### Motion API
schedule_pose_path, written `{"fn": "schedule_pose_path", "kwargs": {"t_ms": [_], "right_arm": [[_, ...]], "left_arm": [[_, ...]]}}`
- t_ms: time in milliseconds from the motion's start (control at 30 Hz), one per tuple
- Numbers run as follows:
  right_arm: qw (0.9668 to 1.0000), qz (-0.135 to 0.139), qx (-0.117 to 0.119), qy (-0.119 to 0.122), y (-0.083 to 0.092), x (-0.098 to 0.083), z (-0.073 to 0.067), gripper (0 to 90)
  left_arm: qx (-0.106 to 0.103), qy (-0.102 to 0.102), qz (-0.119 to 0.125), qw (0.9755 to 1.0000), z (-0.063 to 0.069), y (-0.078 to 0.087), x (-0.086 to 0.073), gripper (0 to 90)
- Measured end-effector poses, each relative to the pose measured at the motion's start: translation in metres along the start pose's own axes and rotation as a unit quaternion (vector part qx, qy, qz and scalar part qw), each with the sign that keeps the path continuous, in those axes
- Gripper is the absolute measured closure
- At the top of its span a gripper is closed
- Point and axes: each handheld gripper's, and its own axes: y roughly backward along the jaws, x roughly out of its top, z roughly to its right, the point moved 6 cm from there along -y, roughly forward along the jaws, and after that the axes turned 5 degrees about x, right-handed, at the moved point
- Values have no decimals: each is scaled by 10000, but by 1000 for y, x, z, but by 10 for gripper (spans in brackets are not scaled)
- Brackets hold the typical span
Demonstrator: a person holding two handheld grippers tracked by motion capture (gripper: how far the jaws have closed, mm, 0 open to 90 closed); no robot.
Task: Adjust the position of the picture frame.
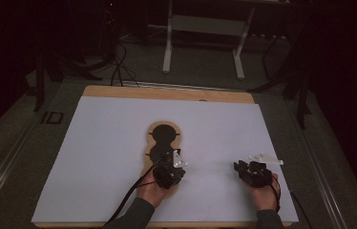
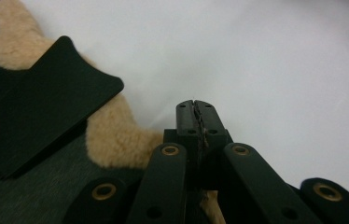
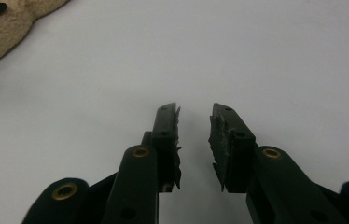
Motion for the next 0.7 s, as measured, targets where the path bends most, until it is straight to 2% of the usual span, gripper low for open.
{"fn": "schedule_pose_path", "kwargs": {"t_ms": [133, 333, 500, 700], "right_arm": [[10000, -16, -4, 8, -1, 0, 0, 715], [10000, -19, -6, 18, -1, 0, -1, 714], [10000, -11, -1, 8, -1, 0, -1, 714], [10000, 6, -4, -23, 1, 0, 0, 714]], "left_arm": [[-13, 31, -17, 10000, -3, 4, -1, 900], [-89, 57, 1, 9999, 0, -4, 1, 900], [-13, -156, -174, 9997, 9, -16, 2, 900], [20, -218, -266, 9994, 9, -13, -1, 900]]}}
